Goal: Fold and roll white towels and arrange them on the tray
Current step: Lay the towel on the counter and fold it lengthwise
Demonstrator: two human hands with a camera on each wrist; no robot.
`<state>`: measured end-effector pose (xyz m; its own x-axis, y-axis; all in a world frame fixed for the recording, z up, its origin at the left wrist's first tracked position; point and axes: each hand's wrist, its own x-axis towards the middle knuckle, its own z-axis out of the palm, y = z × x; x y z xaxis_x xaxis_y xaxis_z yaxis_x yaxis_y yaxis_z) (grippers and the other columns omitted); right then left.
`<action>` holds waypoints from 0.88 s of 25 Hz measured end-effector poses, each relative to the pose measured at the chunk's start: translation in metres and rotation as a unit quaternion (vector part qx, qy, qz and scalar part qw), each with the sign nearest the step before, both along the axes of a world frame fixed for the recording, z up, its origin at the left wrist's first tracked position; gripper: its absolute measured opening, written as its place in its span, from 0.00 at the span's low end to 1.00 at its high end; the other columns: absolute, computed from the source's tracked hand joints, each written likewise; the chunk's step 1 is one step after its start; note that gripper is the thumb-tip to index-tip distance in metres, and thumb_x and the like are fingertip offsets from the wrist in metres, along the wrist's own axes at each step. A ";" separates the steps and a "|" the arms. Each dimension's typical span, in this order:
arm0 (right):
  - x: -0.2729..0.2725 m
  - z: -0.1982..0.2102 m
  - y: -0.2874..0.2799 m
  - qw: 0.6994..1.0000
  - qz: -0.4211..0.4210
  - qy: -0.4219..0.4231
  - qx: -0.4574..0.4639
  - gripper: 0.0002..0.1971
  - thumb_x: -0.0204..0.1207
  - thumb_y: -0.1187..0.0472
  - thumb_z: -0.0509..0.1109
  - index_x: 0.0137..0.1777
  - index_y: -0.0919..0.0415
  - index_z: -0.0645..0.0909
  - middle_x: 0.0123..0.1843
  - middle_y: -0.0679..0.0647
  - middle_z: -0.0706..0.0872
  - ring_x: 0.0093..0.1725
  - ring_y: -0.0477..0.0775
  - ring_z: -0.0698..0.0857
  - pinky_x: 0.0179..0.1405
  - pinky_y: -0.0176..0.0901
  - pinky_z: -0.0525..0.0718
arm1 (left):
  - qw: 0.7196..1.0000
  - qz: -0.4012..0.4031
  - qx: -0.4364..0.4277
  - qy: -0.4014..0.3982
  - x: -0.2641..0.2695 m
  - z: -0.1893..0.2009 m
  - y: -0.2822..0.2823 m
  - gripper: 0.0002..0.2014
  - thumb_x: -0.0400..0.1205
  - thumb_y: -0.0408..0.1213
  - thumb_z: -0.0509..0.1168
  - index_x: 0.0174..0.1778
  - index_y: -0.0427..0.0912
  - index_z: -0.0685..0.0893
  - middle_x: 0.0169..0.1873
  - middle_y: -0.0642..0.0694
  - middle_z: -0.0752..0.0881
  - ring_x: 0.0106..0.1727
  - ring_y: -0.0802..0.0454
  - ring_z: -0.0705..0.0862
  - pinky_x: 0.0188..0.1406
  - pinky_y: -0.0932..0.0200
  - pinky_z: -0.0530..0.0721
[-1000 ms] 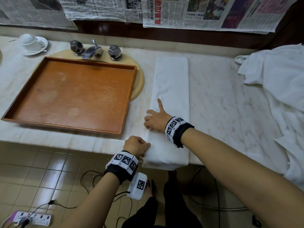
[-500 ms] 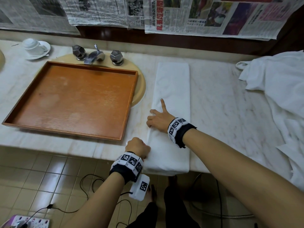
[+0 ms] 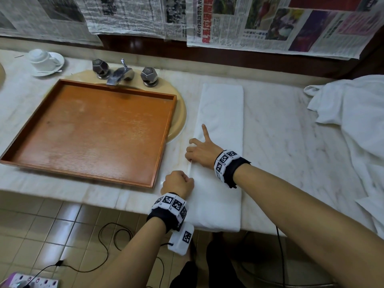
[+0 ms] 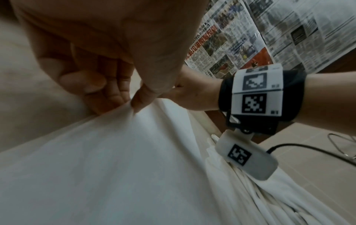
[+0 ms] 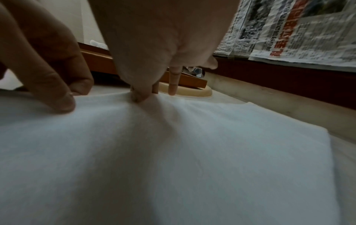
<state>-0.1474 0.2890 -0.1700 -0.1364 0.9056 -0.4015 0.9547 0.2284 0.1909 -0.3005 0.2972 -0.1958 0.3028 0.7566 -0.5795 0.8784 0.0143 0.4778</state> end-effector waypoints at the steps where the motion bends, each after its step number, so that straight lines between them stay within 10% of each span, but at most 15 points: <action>1: 0.000 -0.005 -0.001 1.000 -0.001 0.014 0.013 0.14 0.83 0.71 0.56 0.59 0.54 0.78 0.61 0.51 0.78 0.80 0.59 0.62 0.68 0.88 0.36 | 1.000 -0.011 0.004 0.013 0.004 -0.001 0.002 0.05 0.74 0.44 0.67 0.35 0.48 0.83 0.40 0.50 0.87 0.45 0.46 0.85 0.45 0.56 0.84; 5: 0.003 -0.027 -0.011 0.985 -0.062 0.102 0.121 0.09 0.77 0.66 0.70 0.54 0.53 0.81 0.64 0.57 0.79 0.76 0.61 0.71 0.68 0.91 0.48 | 0.999 -0.023 0.030 0.018 0.017 0.002 0.011 0.06 0.75 0.46 0.65 0.39 0.48 0.83 0.42 0.49 0.87 0.45 0.45 0.85 0.47 0.55 0.84; 11: 0.024 -0.042 -0.057 0.864 -0.464 0.151 0.124 0.29 0.87 0.56 0.52 0.85 0.58 0.48 0.87 0.53 0.39 0.86 0.54 0.40 0.80 0.72 0.42 | 0.983 -0.093 0.147 0.059 0.045 0.010 0.015 0.19 0.82 0.40 0.61 0.68 0.39 0.72 0.65 0.41 0.77 0.69 0.40 0.74 0.61 0.48 0.75; 13: 0.042 -0.049 -0.079 0.856 -0.488 0.150 0.084 0.30 0.88 0.54 0.48 0.86 0.60 0.42 0.87 0.53 0.34 0.85 0.53 0.36 0.80 0.73 0.43 | 0.958 -0.211 0.185 -0.055 0.069 0.001 0.007 0.27 0.88 0.45 0.52 0.83 0.38 0.57 0.83 0.40 0.58 0.84 0.42 0.54 0.80 0.44 0.58; 16: 0.056 -0.053 -0.093 0.868 -0.471 0.151 0.044 0.32 0.88 0.48 0.44 0.85 0.60 0.36 0.86 0.52 0.31 0.85 0.51 0.34 0.80 0.73 0.40 | 0.899 -0.403 0.142 -0.096 0.090 -0.022 0.006 0.29 0.90 0.50 0.40 0.86 0.44 0.40 0.84 0.50 0.35 0.85 0.51 0.35 0.83 0.41 0.37; 20: 0.060 -0.051 -0.094 0.873 -0.465 0.138 0.045 0.33 0.88 0.46 0.45 0.85 0.60 0.37 0.86 0.52 0.33 0.85 0.52 0.35 0.79 0.74 0.36 | 0.982 -0.154 0.096 0.049 0.109 -0.021 0.030 0.33 0.89 0.53 0.38 0.84 0.38 0.34 0.82 0.40 0.29 0.83 0.45 0.29 0.82 0.42 0.32; 22: 0.059 -0.049 -0.090 0.867 -0.475 0.138 0.059 0.32 0.87 0.48 0.47 0.86 0.59 0.41 0.87 0.51 0.38 0.86 0.53 0.39 0.78 0.76 0.36 | 0.965 -0.232 0.122 -0.031 0.131 -0.012 0.027 0.32 0.89 0.52 0.38 0.84 0.38 0.35 0.82 0.42 0.31 0.83 0.47 0.30 0.83 0.43 0.33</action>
